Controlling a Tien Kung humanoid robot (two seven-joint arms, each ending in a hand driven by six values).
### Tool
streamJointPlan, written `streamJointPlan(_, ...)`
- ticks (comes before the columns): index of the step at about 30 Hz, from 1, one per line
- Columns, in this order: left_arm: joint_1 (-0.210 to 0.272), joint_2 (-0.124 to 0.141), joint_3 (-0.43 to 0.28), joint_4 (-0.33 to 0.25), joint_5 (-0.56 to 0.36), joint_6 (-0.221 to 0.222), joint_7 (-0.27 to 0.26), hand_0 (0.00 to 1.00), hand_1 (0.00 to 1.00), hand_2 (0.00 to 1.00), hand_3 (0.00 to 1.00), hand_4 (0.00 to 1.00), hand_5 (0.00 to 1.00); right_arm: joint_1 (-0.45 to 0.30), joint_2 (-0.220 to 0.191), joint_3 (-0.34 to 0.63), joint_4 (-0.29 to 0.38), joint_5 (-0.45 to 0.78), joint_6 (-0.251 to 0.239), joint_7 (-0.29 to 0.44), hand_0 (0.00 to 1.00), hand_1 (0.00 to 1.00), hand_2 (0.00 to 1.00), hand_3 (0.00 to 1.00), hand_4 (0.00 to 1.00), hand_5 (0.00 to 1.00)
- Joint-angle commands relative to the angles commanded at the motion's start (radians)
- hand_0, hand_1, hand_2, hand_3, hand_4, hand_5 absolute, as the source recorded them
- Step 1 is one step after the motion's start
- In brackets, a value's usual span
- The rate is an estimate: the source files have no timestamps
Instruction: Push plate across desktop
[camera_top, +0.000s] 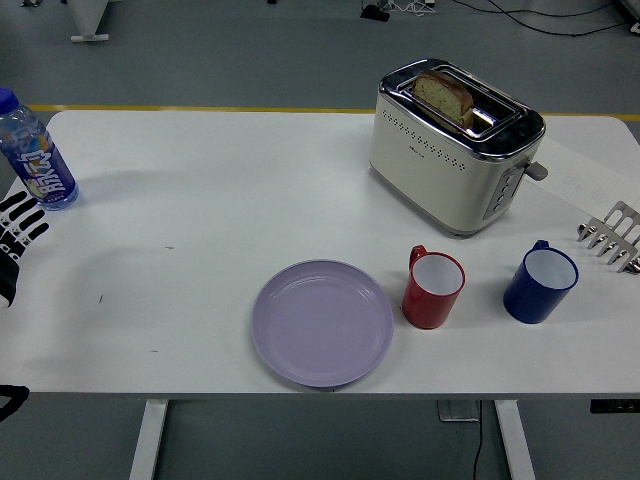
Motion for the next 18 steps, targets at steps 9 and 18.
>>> streamJointPlan(9,-0.001,-0.002,-0.003,0.000,-0.001,0.000,-0.002,0.711,0.741,0.726,0.644,0.512,0.998,0.003,0.000,-0.002,0.000,0.003,0.000,0.001,0.561,0.549,0.677,0.594,0.300,0.296)
streamJointPlan(18,-0.002,-0.003,-0.005,0.001,-0.002,0.001,-0.004,0.711,0.740,0.724,0.643,0.513,0.998,0.004,0.000,0.001,-0.001,-0.001,0.000,0.002,0.561,0.549,0.677,0.594,0.300,0.296)
